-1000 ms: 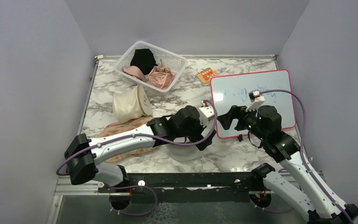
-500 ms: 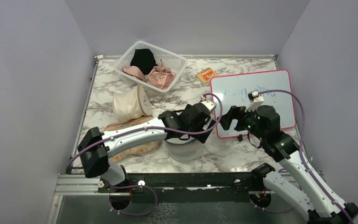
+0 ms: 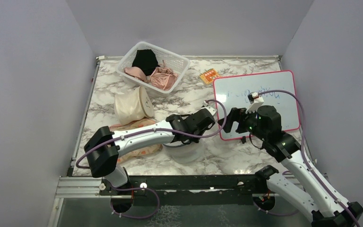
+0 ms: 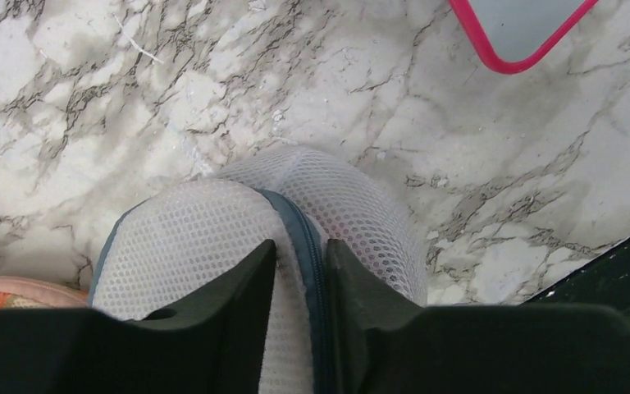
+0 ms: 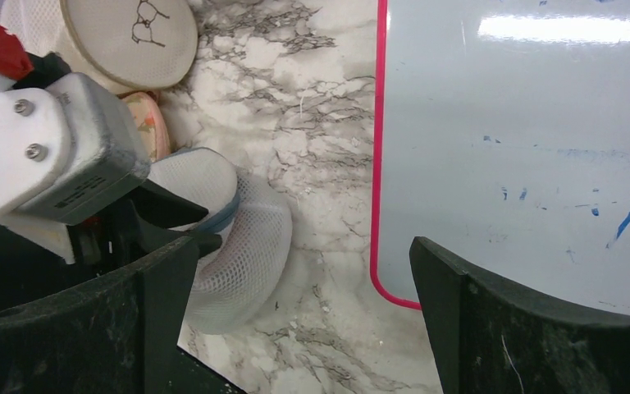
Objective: Unzip the laundry bag and remove the bra
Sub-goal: Adjust the laundry bag at the center of the board.
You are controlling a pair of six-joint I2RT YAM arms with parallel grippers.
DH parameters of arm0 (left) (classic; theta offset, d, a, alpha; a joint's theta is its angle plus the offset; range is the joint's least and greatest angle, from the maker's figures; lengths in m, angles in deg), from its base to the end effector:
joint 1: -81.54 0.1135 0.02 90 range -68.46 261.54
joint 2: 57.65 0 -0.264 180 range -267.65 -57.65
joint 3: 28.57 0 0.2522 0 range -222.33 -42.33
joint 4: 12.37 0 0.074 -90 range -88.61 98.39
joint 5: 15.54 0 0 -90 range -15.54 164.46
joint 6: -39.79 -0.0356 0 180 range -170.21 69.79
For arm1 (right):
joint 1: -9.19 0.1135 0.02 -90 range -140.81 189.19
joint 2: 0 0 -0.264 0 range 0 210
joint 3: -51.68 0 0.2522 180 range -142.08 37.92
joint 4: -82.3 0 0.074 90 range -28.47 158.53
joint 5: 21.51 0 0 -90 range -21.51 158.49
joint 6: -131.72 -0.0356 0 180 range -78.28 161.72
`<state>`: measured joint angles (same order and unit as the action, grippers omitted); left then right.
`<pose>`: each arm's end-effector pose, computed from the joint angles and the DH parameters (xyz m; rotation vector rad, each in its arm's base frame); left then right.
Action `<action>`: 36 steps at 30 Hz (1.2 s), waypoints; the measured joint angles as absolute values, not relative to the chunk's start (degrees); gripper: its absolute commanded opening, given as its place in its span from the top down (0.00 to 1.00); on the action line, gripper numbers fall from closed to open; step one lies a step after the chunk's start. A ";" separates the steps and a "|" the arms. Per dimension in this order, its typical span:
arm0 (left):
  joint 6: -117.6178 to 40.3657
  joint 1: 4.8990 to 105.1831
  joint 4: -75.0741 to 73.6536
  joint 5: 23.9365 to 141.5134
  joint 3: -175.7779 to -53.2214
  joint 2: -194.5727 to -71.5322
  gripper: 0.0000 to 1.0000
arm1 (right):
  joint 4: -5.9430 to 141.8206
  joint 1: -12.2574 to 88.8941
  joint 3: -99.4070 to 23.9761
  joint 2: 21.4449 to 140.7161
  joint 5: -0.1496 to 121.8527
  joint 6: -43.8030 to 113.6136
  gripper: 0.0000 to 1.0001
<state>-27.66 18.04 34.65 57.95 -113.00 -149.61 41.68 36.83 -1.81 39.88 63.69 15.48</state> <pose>0.1616 -0.3013 0.2562 0.7614 2.3688 -0.2784 0.1404 0.0769 0.2924 -0.0799 2.1065 0.6637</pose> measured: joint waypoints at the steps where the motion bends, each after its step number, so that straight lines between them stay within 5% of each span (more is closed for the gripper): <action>1: -27.73 18.04 34.80 57.93 -112.31 -148.74 0.88 | 41.77 36.83 -1.81 40.25 63.24 15.50 0.00; 3: -27.86 18.04 34.98 57.91 -111.21 -146.99 1.00 | 42.05 36.83 -1.78 41.12 62.49 15.61 0.00; 18: -51.86 19.13 21.82 59.90 -110.03 -138.51 1.00 | 46.29 36.83 -1.50 47.22 51.98 15.83 0.00; 27: -73.49 21.34 -7.23 66.19 -85.20 -117.98 1.00 | 49.07 36.83 0.01 48.31 45.95 15.42 0.03; 36: -67.99 21.34 1.43 66.26 -80.24 -118.97 1.00 | 54.88 36.83 2.39 53.56 40.70 14.76 0.15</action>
